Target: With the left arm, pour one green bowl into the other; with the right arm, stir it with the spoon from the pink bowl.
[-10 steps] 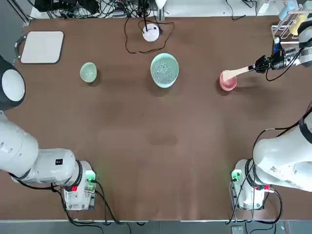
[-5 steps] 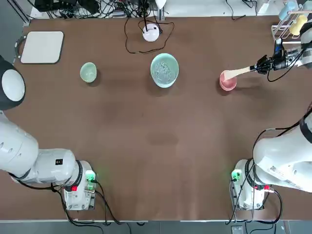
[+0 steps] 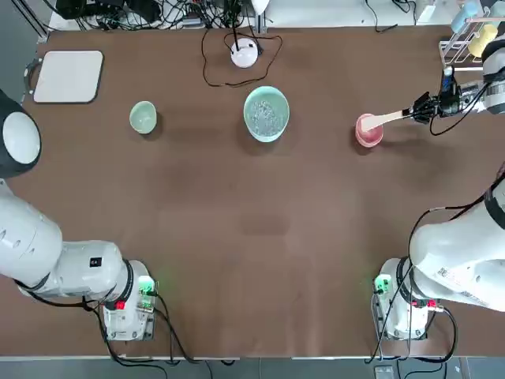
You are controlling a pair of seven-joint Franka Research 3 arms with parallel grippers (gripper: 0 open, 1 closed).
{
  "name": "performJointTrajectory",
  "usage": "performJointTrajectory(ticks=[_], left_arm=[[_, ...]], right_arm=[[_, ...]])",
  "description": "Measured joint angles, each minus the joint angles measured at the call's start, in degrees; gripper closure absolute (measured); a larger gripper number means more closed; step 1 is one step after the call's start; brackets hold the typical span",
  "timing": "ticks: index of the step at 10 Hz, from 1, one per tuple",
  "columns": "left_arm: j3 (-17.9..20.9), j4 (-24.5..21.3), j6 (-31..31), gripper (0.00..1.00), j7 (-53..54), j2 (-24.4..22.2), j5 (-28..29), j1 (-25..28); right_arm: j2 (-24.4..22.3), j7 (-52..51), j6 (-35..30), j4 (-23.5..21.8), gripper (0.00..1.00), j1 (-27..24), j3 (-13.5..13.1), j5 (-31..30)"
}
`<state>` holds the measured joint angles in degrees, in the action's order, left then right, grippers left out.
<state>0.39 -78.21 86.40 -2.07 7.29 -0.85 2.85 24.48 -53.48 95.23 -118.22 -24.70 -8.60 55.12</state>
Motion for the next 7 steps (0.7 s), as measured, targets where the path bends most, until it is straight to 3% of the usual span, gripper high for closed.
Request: performJointTrajectory(ticks=[7], left_arm=[[0.17,-0.03,0.00,0.00,0.00,0.22,0.00,0.11]], right_arm=[[2.03,-0.24,0.29,0.26,0.94,-0.03,0.00,0.26]])
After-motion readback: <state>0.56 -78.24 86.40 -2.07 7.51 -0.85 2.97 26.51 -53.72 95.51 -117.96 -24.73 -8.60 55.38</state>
